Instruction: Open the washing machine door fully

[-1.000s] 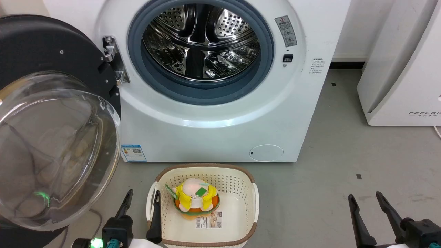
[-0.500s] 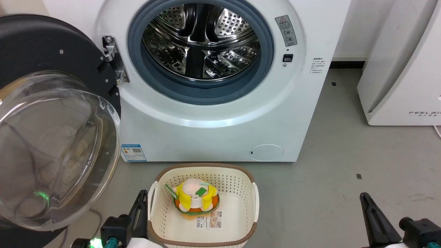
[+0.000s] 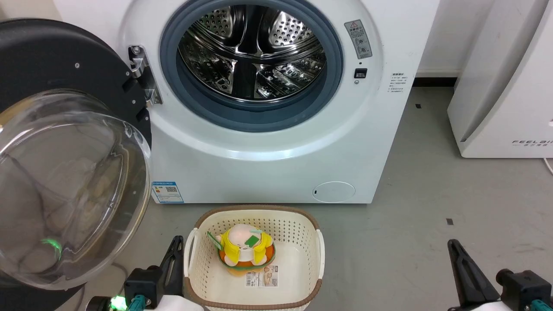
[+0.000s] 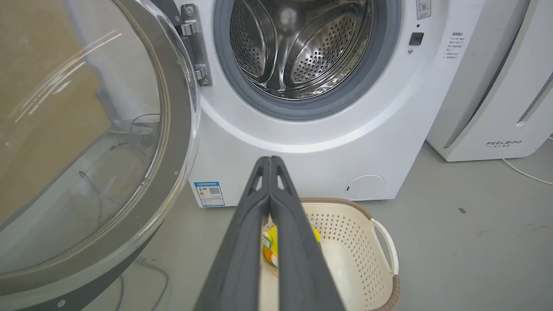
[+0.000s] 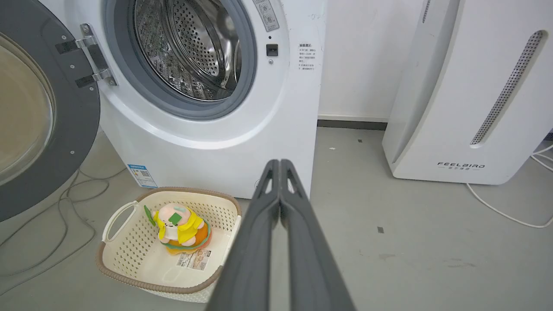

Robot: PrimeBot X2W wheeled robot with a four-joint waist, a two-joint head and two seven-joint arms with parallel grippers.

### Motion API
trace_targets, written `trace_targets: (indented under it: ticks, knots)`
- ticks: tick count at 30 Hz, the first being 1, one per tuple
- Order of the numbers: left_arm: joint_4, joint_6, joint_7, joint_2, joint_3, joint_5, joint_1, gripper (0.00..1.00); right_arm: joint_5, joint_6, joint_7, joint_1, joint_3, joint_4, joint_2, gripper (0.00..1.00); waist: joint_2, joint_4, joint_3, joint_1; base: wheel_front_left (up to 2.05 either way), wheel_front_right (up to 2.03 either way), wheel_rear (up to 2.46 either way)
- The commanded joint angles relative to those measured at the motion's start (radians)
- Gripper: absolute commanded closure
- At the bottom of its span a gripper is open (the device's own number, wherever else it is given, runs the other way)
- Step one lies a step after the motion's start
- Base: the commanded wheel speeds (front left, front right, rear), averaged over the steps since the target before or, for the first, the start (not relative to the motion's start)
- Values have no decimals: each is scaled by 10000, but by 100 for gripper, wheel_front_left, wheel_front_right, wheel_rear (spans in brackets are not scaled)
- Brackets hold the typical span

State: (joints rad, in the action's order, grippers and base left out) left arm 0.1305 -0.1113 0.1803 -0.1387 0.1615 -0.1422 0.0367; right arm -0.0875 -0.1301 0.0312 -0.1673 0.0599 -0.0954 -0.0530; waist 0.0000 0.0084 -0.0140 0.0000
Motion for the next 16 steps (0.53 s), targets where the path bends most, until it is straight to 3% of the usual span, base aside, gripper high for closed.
trace_targets:
  ticks: [1, 16]
  knots:
    - [-77, 46, -74, 54, -75, 121, -73, 100, 93, -1, -25, 220, -32, 65, 6, 100, 0, -1, 3, 0, 0, 0, 0]
    - [-248, 195, -315, 170, -290, 303, -114, 100, 202, -2, -65, 423, -111, 189, 9, 100, 0, -13, 22, 0, 0, 0, 0]
